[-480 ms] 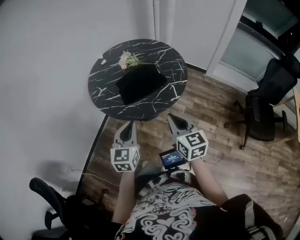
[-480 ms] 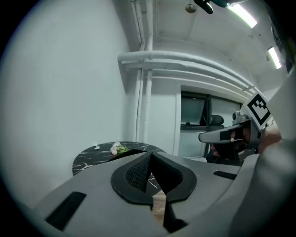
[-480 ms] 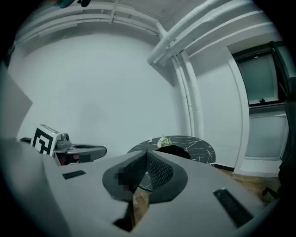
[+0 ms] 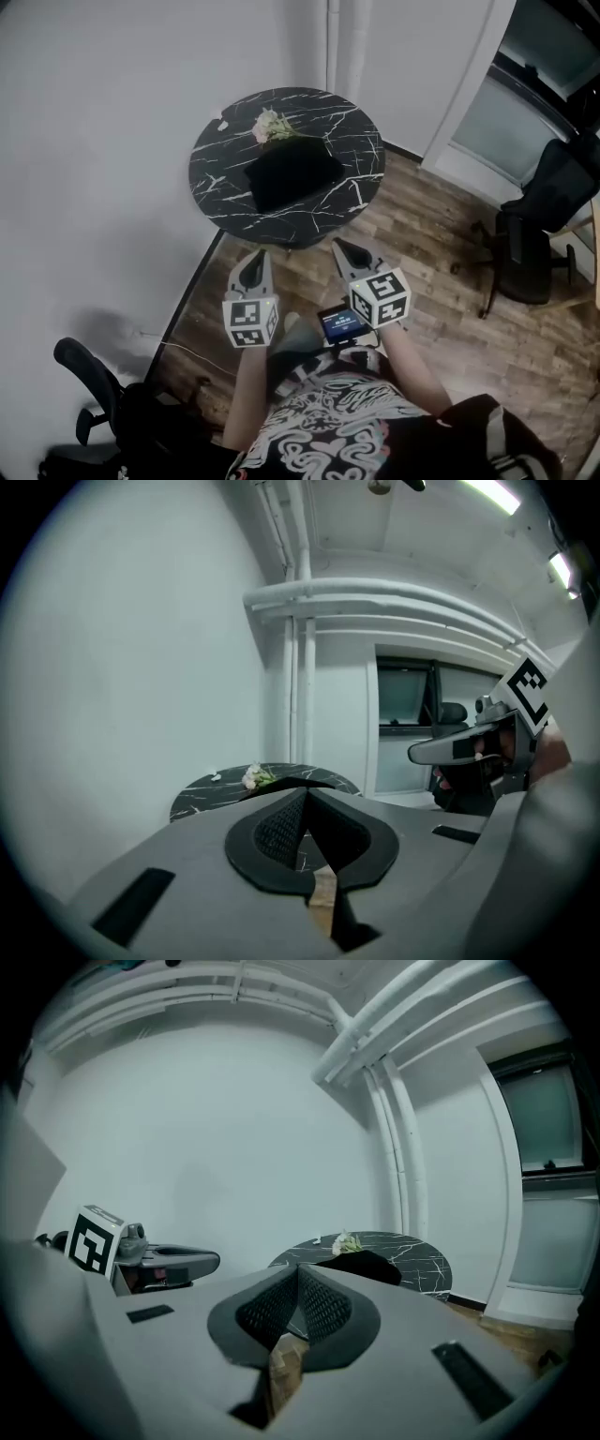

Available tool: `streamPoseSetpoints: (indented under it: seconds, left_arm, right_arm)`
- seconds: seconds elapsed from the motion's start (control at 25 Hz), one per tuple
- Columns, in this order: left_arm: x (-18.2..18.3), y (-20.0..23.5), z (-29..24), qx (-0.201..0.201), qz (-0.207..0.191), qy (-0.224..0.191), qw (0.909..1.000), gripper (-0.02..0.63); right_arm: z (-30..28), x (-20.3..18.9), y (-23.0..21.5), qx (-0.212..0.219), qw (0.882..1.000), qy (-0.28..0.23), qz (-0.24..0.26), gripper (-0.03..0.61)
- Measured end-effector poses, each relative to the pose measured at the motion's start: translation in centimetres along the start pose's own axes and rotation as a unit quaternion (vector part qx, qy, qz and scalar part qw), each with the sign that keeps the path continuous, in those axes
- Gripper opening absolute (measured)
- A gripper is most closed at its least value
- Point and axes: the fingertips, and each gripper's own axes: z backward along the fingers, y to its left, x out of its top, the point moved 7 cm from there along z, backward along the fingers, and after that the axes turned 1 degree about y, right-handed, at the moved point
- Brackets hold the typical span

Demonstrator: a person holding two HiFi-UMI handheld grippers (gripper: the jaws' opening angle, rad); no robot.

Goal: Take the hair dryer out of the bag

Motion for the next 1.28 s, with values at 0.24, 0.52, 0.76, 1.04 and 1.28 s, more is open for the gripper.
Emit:
streamPoseSetpoints:
  seconds: [0.24, 0.52, 0.76, 1.04, 1.28]
  left_arm:
    - [-0.1, 0.6, -0.2, 0.016, 0.002, -0.002, 0.9999, 0.015]
    - [0.3, 1.6, -1.7, 0.024, -0.002, -0.005, 0.9997, 0.015]
    - [0.3, 3.1, -4.8, 0.028, 0.000, 0.001, 0.9996, 0.015]
    - [0.4, 6.9, -10.2, 0.023, 0.000, 0.017, 0.9996, 0.015]
    - [1.5, 12.0, -15.6, 0.012, -0.007, 0.033, 0.9994, 0.015]
  right_arm:
    - [-0.8, 0.0, -0.2, 0.018, 1.000, -0.001, -0.001, 0.018]
    - [-2.5, 0.6, -1.2, 0.022, 1.000, -0.001, 0.004, 0.018]
    - [-5.5, 1.0, -3.3, 0.024, 1.000, 0.007, 0.004, 0.018]
    - [-11.1, 1.3, -5.7, 0.014, 1.000, 0.022, -0.010, 0.018]
    - [-17.4, 3.2, -7.6, -0.004, 0.999, 0.034, -0.023, 0.018]
